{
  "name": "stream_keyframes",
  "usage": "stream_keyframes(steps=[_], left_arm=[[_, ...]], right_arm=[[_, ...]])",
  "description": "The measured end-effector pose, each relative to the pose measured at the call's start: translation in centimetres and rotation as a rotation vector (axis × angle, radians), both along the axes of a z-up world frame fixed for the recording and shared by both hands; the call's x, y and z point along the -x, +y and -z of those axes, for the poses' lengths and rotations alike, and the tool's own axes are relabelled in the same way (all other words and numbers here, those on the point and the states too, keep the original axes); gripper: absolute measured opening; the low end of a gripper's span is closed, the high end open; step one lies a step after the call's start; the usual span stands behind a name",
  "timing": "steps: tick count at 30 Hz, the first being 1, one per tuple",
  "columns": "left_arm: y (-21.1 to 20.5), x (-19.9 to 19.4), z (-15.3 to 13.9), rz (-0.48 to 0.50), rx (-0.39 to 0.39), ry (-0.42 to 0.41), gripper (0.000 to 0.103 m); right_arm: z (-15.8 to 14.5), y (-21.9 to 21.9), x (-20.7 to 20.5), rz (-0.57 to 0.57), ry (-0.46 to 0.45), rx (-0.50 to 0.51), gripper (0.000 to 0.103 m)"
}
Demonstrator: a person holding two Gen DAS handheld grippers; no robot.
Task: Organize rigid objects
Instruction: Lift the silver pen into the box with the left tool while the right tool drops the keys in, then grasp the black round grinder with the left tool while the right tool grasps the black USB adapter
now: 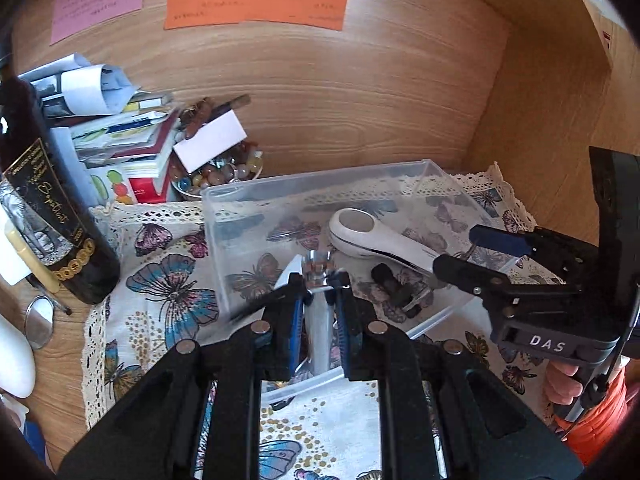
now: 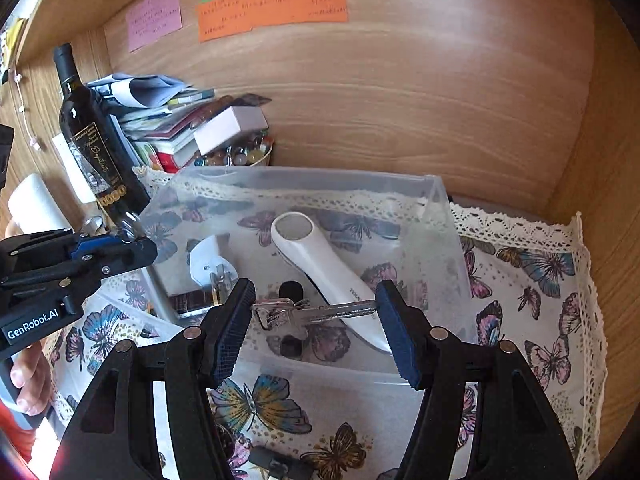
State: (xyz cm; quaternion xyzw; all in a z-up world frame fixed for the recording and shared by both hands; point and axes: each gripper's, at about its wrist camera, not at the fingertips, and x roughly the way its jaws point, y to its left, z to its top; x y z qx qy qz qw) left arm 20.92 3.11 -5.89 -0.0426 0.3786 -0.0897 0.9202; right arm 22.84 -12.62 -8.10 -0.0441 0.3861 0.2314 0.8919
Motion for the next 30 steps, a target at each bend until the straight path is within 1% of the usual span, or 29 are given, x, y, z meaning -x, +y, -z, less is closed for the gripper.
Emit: stream_keyframes(steps=[3, 5, 12, 16, 18, 20, 22, 25, 27, 30], left_arm=[[-0.2, 0.0, -0.2, 0.005, 0.010, 0.002, 0.015], [-0.2, 0.3, -0.7, 0.002, 0.010, -0.015, 0.015], [-0.4, 2.1, -1.9, 0.034, 0.019, -0.040, 0.016], [-0.6, 3.7, -2.1, 0.049, 0.009, -0.052, 0.027], [-0.7, 4.7, -2.1, 0.059, 0.010, -0.060, 0.033], [-0.9, 5.6, -2.0, 0.070, 0.013, -0.063, 0.047], [-1.3, 6.4, -1.6, 0.080, 0.011, -0.061, 0.053], [-2.0, 7.2, -0.7, 0.104, 0.007, -0.034, 0.055], [-2.7, 7.3, 0.2, 0.116, 0.015, -0.003, 0.055], [-3.9, 7.2, 1.8, 0.141, 0.020, 0.047, 0.055]], right_arm=[[-0.1, 0.1, 0.3, -0.001, -0.008, 0.014, 0.060], [-0.5, 0.2, 0.7, -0.010, -0.019, 0.008, 0.060], [-2.2, -0.2, 2.7, -0.024, -0.069, -0.019, 0.065], [-3.0, -1.4, 4.4, -0.028, -0.098, -0.028, 0.068], [-3.1, -2.0, 5.2, -0.025, -0.111, -0.031, 0.073], [-3.1, -2.9, 6.0, -0.023, -0.113, -0.038, 0.075], [-2.9, -3.5, 6.5, -0.011, -0.113, -0.031, 0.075], [-2.3, -4.4, 7.4, 0.005, -0.103, -0.021, 0.075], [-1.8, -5.0, 7.9, 0.009, -0.088, -0.025, 0.075], [-0.9, -5.5, 8.4, 0.023, -0.071, -0.004, 0.076]])
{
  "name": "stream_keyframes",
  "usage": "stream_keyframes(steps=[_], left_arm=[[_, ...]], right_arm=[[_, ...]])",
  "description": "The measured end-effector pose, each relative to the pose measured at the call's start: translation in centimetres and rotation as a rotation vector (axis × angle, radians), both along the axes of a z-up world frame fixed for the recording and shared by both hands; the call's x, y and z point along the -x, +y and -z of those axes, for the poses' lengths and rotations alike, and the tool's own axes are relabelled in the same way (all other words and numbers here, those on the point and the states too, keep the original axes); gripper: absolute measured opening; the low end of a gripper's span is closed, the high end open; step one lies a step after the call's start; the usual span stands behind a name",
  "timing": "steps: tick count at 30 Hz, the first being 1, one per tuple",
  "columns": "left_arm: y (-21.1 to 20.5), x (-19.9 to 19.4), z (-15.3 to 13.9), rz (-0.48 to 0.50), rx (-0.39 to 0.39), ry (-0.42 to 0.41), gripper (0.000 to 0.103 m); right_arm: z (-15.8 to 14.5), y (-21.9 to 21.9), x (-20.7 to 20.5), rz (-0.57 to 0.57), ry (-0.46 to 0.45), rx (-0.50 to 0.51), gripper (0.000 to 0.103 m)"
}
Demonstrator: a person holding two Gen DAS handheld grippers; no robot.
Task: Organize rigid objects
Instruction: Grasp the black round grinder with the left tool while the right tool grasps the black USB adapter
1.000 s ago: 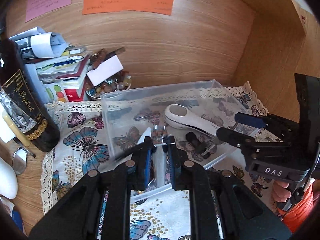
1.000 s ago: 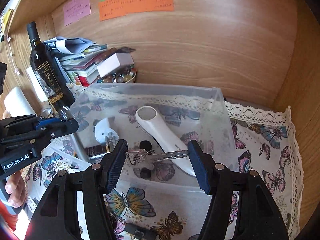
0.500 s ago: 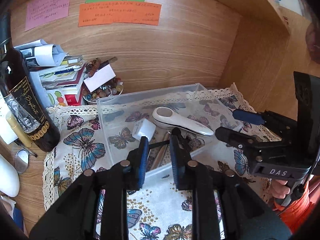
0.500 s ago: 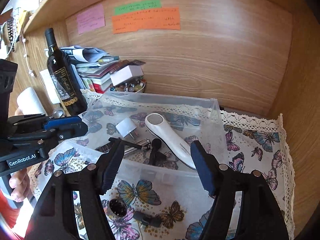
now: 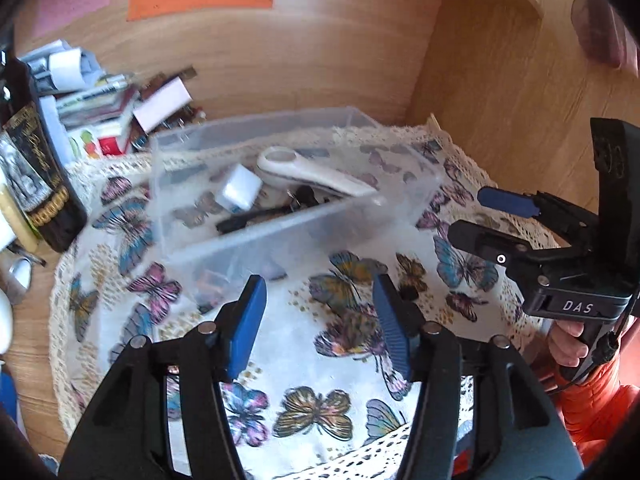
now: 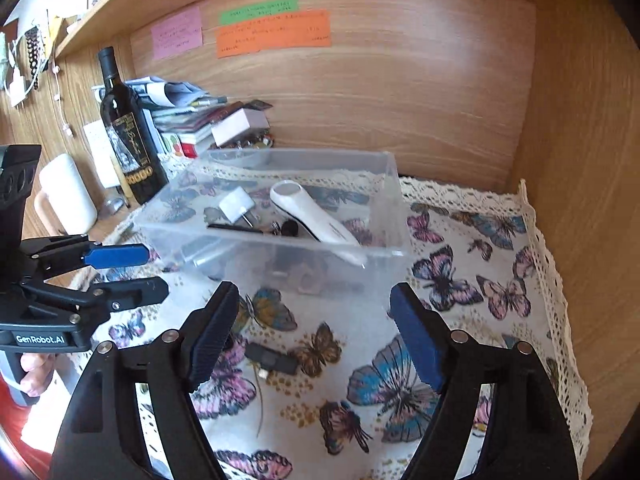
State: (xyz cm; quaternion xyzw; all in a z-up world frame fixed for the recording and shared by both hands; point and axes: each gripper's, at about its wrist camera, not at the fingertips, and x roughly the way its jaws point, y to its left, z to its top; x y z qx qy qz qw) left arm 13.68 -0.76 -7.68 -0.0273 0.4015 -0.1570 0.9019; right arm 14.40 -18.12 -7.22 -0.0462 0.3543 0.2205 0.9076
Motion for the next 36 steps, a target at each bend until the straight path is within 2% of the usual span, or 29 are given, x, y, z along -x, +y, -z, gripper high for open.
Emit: stream_keyframes(steps=[7, 14, 16, 23, 29, 36], left_arm=[[-3.1, -0.3, 2.9, 0.081, -0.009, 0.102, 0.055], [-4.7, -1.3, 5.1, 0.095, -0.061, 0.162, 0.036], [-4.7, -1.6, 5.2, 0.087, -0.067, 0.155, 0.032], [-3.7, -1.1, 4.1, 0.053, -0.062, 0.082, 0.031], [-1.7, -0.4, 2.7, 0.009, -0.048, 0.025, 0.031], [0.4, -0.2, 2.2, -0.023, -0.012, 0.017, 0.031]], right_arm=[[2.3, -0.7, 0.5, 0.005, 0.068, 0.009, 0.076], [4.1, -0.6, 1.1, -0.010, 0.108, 0.019, 0.076], [4.4, -0.4, 1.2, -0.016, 0.119, 0.021, 0.076], [5.6, 0.6, 0.6, -0.030, 0.168, -0.001, 0.075], [6.3, 2.7, -0.2, -0.050, 0.205, 0.007, 0.064], [6.9, 4.0, -0.7, -0.033, 0.211, 0.057, 0.042]])
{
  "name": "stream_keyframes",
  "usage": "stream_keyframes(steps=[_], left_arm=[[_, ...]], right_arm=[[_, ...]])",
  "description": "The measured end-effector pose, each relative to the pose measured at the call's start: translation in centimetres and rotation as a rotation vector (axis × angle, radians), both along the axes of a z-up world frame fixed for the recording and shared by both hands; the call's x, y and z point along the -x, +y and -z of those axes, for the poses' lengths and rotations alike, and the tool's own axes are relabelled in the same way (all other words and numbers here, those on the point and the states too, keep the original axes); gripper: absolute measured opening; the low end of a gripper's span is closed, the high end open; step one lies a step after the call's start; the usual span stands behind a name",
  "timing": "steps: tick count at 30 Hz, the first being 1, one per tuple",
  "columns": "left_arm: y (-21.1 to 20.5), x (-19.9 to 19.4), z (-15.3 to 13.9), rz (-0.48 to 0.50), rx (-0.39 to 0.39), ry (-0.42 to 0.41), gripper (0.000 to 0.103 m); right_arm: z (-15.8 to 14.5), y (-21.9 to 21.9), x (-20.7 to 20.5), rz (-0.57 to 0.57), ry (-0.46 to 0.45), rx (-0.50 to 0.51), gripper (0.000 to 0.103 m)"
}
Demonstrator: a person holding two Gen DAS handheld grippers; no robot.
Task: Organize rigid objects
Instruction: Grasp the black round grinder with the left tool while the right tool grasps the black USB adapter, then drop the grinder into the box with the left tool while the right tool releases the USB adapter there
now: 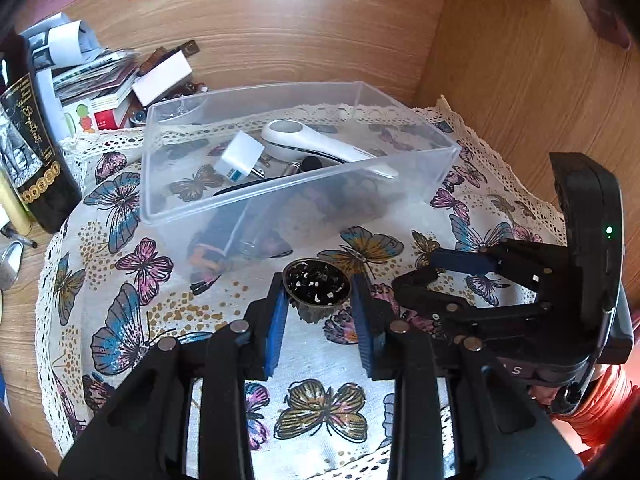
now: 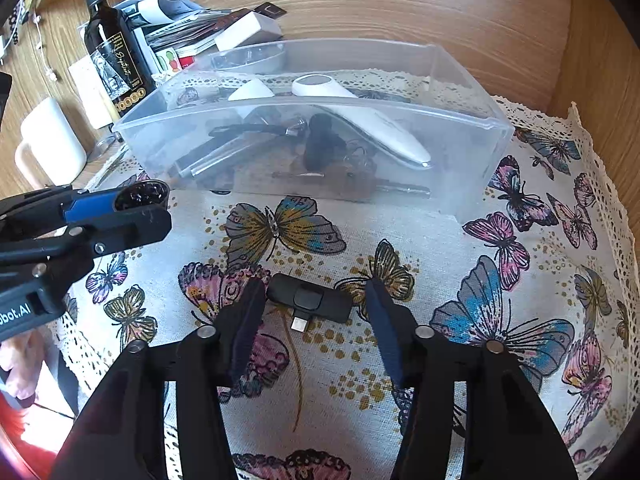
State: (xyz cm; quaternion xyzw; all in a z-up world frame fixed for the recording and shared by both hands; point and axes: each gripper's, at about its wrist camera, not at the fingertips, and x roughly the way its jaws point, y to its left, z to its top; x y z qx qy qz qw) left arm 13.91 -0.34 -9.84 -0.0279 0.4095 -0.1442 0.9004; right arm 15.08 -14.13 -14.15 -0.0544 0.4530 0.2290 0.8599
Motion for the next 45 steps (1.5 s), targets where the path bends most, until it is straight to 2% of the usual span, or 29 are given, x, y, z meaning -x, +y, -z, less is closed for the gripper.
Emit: stream_keyframes(steps=[6, 11, 24, 29, 33, 38, 45], left_arm=[[0.4, -0.1, 0.1, -0.012, 0.023, 0.003, 0.031], [0.5, 0.2, -0.4, -0.014, 0.023, -0.014, 0.031], [1.5, 0.5, -3.2, -0.045, 0.048, -0.095, 0.031], [2.4, 0.2, -4.6, -0.074, 0.063, -0.134, 0.031], [3.1, -0.4, -5.3, -0.102, 0.067, -0.155, 0.031], [3.6, -1.9, -5.3, -0.135, 0.050, -0.150, 0.031], [4.3, -4.8, -3.2, -0.183, 0.045, -0.069, 0.031]], right_arm=[[0.1, 0.4, 0.2, -0.001, -0.034, 0.049, 0.042], [-0.7, 0.1, 0.4, 0.006, -0.059, 0.043, 0.042], [-7.4, -2.0, 0.6, 0.073, -0.247, -0.047, 0.042], [-9.4, -2.6, -0.3, 0.088, -0.292, -0.097, 0.042], [-10.3, -2.3, -1.6, 0.095, -0.321, -0.100, 0.042], [-9.7, -1.2, -4.1, 0.079, -0.293, -0.089, 0.042], [-6.8, 0.9, -7.2, 0.053, -0.221, -0.032, 0.042]])
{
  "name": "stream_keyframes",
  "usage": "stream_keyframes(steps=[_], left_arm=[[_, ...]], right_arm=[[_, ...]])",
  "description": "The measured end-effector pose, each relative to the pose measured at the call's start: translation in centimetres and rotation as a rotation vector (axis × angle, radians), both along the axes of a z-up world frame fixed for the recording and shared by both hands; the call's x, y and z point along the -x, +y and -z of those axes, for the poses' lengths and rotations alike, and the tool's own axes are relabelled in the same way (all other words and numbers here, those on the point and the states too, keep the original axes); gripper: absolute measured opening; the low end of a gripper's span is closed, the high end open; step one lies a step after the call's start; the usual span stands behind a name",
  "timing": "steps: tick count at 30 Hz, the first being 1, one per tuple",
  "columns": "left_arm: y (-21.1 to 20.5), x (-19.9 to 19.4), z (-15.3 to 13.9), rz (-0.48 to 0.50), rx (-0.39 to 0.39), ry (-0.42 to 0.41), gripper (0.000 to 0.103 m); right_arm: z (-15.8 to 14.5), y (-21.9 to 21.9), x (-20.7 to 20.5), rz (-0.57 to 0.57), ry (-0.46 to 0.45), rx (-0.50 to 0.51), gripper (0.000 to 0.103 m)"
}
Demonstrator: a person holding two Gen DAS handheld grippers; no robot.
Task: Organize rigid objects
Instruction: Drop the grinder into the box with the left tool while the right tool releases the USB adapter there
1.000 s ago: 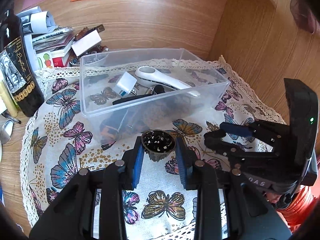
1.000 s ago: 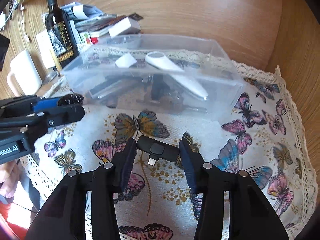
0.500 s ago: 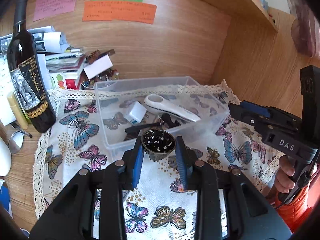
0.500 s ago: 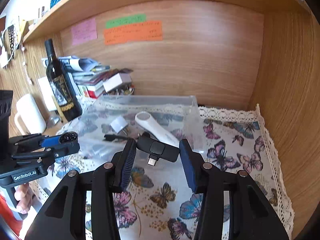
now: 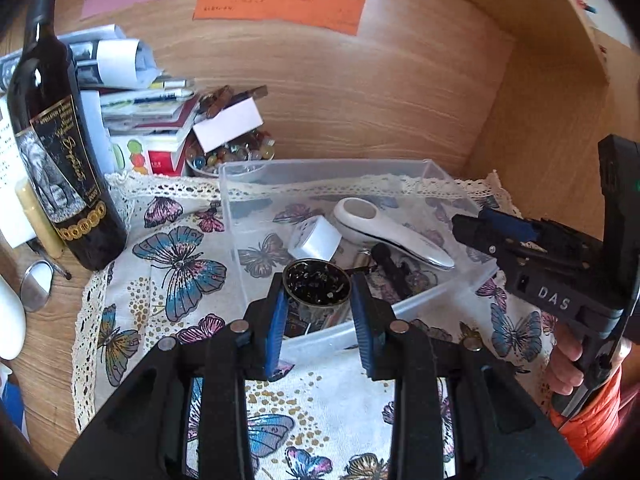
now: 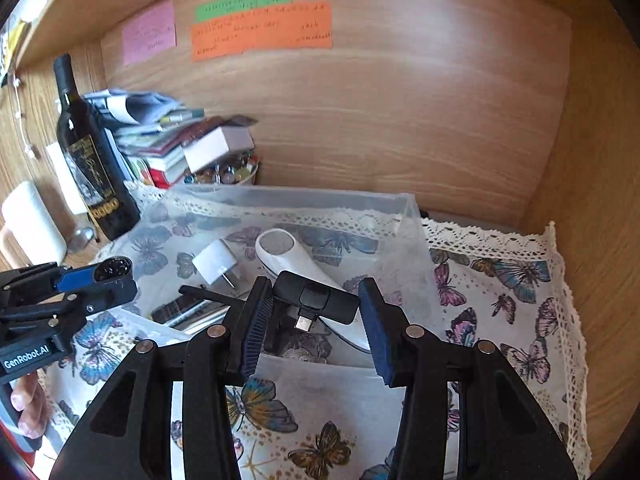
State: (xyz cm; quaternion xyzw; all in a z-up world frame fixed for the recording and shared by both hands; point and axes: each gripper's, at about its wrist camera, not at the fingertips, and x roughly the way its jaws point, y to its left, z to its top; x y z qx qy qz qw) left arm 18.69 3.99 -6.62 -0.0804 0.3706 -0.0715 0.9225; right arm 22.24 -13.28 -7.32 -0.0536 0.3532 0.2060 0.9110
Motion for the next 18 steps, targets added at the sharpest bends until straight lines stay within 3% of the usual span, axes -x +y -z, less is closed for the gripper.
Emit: stream_keyframes(steps=[10, 18], left_arm=[[-0.2, -0.3, -0.2, -0.010, -0.009, -0.008, 0.031], [-0.2, 2.7, -3.3, -0.017, -0.001, -0.108, 0.031]], right_arm=[[1.4, 1.0, -0.7, -0.038, 0.053, 0.008, 0.042], [-2.9, -0.8, 3.6, -0.047, -0.084, -0.059, 0.049]])
